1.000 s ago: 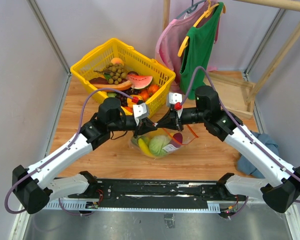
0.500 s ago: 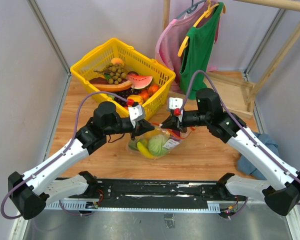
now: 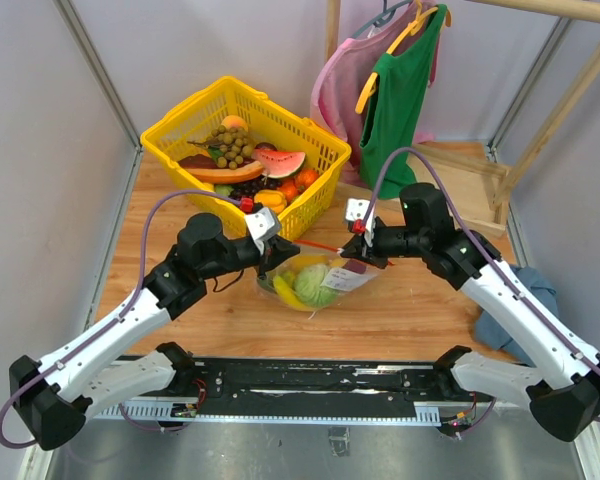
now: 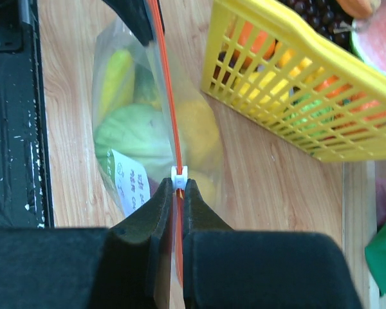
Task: Place the food in the zip-top bag and seal the zipper
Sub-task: Zip the zipper food storage bag at the center of the board.
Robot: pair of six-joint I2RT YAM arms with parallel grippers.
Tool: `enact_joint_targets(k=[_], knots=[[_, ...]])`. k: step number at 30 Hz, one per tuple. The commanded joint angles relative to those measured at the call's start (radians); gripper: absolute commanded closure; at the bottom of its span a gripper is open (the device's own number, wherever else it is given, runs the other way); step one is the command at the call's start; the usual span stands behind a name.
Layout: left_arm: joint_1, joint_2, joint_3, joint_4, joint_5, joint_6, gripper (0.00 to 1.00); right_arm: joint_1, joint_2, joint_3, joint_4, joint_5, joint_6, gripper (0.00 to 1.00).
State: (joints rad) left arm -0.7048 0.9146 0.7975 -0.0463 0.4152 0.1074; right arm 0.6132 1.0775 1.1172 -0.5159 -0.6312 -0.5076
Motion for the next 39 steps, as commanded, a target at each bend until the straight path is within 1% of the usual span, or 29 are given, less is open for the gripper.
enact_joint_targets(k=[1, 7, 18, 27, 30, 31, 35, 39], knots=[[0.003, -0.049, -0.032, 0.048, -0.109, -0.05, 1.0, -0.05, -0.043, -0.034, -0.077, 0.101, -0.013, 1.0], [0.004, -0.097, -0.086, 0.045, -0.206, -0.112, 1.0, -0.083, -0.067, -0.07, -0.114, 0.18, 0.004, 1.0], [0.004, -0.136, -0.128, -0.016, -0.335, -0.213, 1.0, -0.153, -0.096, -0.107, -0.149, 0.351, 0.051, 0.99], [0.004, -0.149, -0.126, -0.123, -0.389, -0.276, 1.0, -0.2, -0.066, -0.098, -0.149, 0.528, 0.143, 1.0], [0.004, -0.151, -0.128, -0.149, -0.393, -0.318, 1.0, -0.217, -0.052, -0.081, -0.147, 0.571, 0.188, 1.0], [0.004, -0.151, -0.13, -0.156, -0.386, -0.343, 1.0, -0.218, -0.044, -0.071, -0.14, 0.576, 0.198, 1.0], [0.004, -0.155, -0.162, -0.152, -0.365, -0.429, 1.0, -0.219, -0.006, -0.045, -0.086, 0.5, 0.249, 0.99], [0.004, -0.158, -0.18, -0.149, -0.429, -0.494, 1.0, -0.217, 0.05, -0.027, 0.035, 0.443, 0.329, 0.99]])
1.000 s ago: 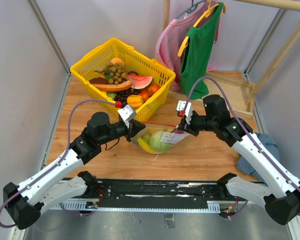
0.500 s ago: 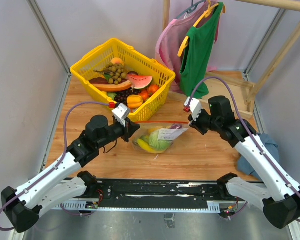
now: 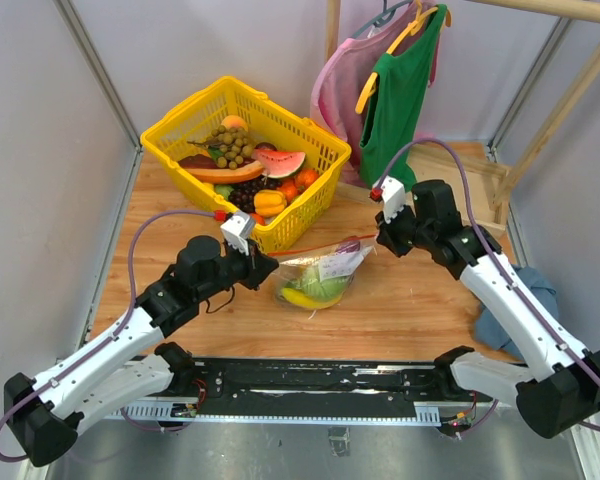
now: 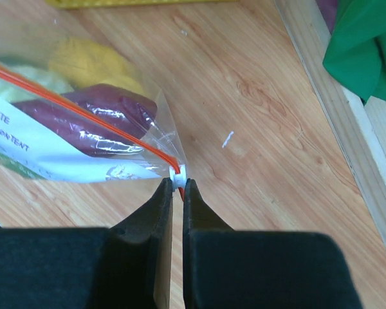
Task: Place the food in the zip-top bag and seal the zipper
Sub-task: Zip the zipper food storage bag at the center of the board, then reset both arms
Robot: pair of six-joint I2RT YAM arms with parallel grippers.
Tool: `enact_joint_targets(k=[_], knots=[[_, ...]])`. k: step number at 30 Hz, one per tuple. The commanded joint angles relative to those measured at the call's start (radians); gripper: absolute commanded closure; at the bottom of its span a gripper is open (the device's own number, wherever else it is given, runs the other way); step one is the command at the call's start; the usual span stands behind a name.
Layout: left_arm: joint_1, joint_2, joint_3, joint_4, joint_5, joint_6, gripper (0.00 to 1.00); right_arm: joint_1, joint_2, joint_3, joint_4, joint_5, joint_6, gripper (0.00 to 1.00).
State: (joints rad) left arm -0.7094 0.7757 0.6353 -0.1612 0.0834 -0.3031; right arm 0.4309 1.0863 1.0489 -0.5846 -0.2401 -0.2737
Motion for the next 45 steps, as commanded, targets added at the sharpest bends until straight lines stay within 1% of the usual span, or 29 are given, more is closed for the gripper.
enact_joint_targets(k=[1, 3, 4, 7, 8, 9, 10, 11, 15, 16, 17, 19, 21, 24, 27, 32, 35, 39, 45], knots=[[0.008, -0.014, -0.007, -0.05, -0.144, -0.095, 1.0, -0.035, 0.054, 0.047, 0.14, 0.041, 0.121, 0.99], [0.016, 0.0, 0.013, -0.082, -0.205, -0.124, 1.0, -0.035, 0.088, 0.071, 0.214, 0.014, 0.176, 0.98], [0.027, 0.01, 0.021, -0.094, -0.217, -0.139, 1.0, -0.035, 0.114, 0.082, 0.246, -0.002, 0.198, 0.94], [0.042, 0.042, 0.031, -0.126, -0.244, -0.197, 1.0, -0.034, 0.173, 0.126, 0.295, -0.039, 0.254, 0.78], [0.044, 0.048, 0.031, -0.134, -0.25, -0.216, 1.0, -0.035, 0.186, 0.14, 0.294, -0.038, 0.267, 0.7], [0.045, 0.048, 0.03, -0.141, -0.257, -0.245, 0.97, -0.035, 0.192, 0.151, 0.288, -0.032, 0.278, 0.62], [0.045, 0.043, 0.028, -0.147, -0.264, -0.26, 0.93, -0.036, 0.191, 0.153, 0.285, -0.018, 0.286, 0.55], [0.046, 0.032, 0.025, -0.152, -0.271, -0.284, 0.86, -0.037, 0.182, 0.151, 0.28, 0.003, 0.295, 0.49], [0.048, -0.05, 0.02, -0.184, -0.32, -0.326, 0.53, -0.062, 0.095, 0.092, 0.276, 0.079, 0.324, 0.22], [0.048, -0.075, 0.022, -0.193, -0.337, -0.327, 0.46, -0.075, 0.066, 0.066, 0.271, 0.098, 0.337, 0.05], [0.048, -0.11, 0.023, -0.206, -0.356, -0.327, 0.39, -0.088, 0.034, 0.046, 0.265, 0.122, 0.347, 0.01], [0.048, -0.157, 0.037, -0.226, -0.386, -0.318, 0.25, -0.113, -0.027, 0.012, 0.245, 0.182, 0.357, 0.02], [0.048, -0.197, 0.051, -0.241, -0.414, -0.295, 0.15, -0.124, -0.099, -0.014, 0.208, 0.29, 0.366, 0.02], [0.048, -0.251, 0.073, -0.258, -0.478, -0.247, 0.06, -0.125, -0.192, -0.053, 0.17, 0.454, 0.362, 0.02], [0.048, -0.299, 0.082, -0.255, -0.528, -0.181, 0.01, -0.125, -0.279, -0.1, 0.148, 0.57, 0.326, 0.02], [0.048, -0.361, 0.078, -0.238, -0.62, -0.123, 0.01, -0.125, -0.406, -0.181, 0.149, 0.668, 0.341, 0.02], [0.048, -0.395, 0.066, -0.219, -0.672, -0.097, 0.01, -0.126, -0.461, -0.223, 0.168, 0.753, 0.359, 0.02], [0.048, -0.417, 0.048, -0.203, -0.728, -0.07, 0.01, -0.126, -0.522, -0.261, 0.206, 0.781, 0.353, 0.02], [0.048, -0.416, 0.036, -0.184, -0.745, -0.052, 0.01, -0.125, -0.546, -0.285, 0.232, 0.786, 0.352, 0.02]])
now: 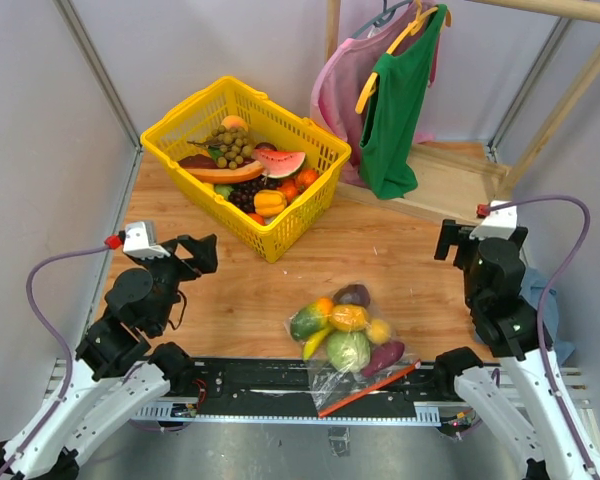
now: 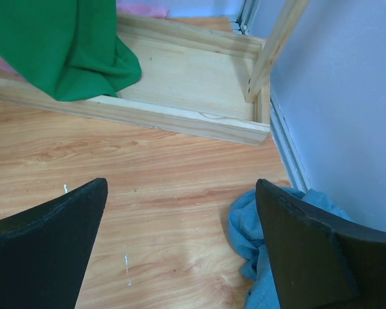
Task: Place the food in the zip-top bag and seal the zipper
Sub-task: Reset both arms
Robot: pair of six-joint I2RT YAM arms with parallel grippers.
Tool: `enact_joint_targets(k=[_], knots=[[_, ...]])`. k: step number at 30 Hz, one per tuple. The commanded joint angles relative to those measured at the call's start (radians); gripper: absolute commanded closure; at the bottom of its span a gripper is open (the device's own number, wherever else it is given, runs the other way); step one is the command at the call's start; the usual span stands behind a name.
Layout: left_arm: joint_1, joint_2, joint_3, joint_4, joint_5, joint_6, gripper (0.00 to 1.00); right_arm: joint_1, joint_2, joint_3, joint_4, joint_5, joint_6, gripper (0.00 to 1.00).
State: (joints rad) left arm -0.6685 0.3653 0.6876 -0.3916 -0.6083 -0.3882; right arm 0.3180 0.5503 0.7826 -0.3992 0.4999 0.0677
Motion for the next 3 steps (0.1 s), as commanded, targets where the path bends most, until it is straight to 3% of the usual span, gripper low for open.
enact_joint_targets(k=[1, 3], knots=[[0.008, -0.003, -0.017, 0.048, -0.054, 0.036, 0.01, -0.013, -0.012, -0.023, 0.054, 0.047, 0.009, 0.02], [0.007, 0.001, -0.017, 0.051, -0.057, 0.042, 0.01, -0.013, -0.005, -0.025, 0.058, 0.057, 0.011, 0.02]])
